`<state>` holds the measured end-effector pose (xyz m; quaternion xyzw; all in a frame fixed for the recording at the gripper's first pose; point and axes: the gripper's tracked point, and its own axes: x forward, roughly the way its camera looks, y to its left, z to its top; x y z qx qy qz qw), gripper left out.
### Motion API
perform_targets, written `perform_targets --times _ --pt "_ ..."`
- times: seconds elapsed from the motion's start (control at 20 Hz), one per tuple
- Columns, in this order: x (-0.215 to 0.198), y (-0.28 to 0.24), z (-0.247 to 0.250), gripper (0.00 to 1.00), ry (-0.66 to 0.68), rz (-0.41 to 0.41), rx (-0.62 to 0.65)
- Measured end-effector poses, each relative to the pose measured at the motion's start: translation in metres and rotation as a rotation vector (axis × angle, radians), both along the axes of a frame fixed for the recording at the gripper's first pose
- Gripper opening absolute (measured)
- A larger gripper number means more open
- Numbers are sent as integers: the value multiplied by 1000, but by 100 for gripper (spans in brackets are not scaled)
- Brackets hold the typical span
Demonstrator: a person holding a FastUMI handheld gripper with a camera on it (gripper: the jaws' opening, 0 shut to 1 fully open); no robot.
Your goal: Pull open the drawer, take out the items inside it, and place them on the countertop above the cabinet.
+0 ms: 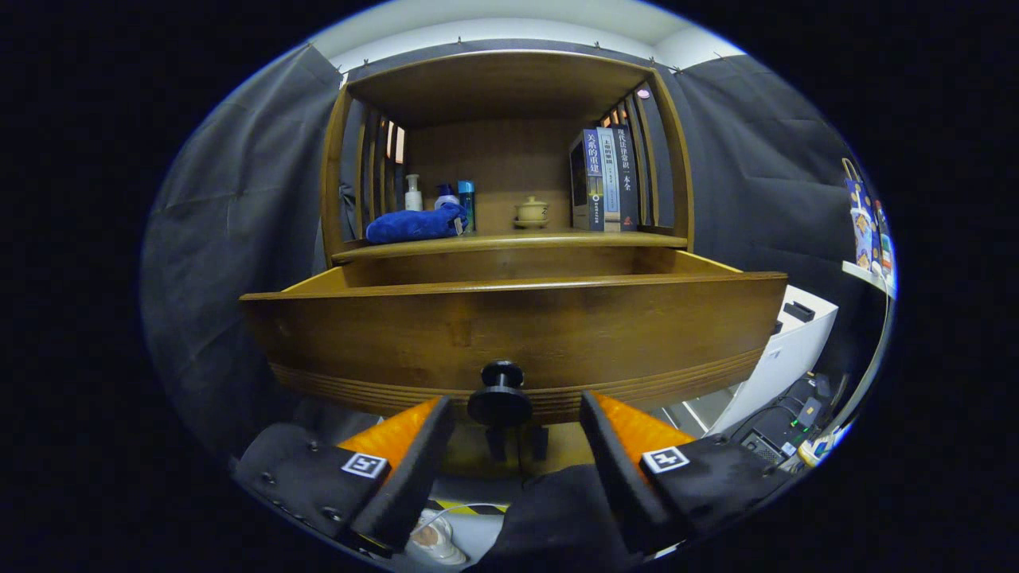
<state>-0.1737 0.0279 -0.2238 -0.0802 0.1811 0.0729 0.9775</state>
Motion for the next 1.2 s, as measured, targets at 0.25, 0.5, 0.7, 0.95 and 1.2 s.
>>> perform_targets --times 0.25,0.5,0.7,0.95,1.2 --pt "2 17 65 96 -87 50 45" --pt "31 39 100 97 -81 47 113" --pt "69 43 103 97 -2 -6 122" --pt "112 51 97 99 69 4 35" --pt "142 69 67 99 263 19 5"
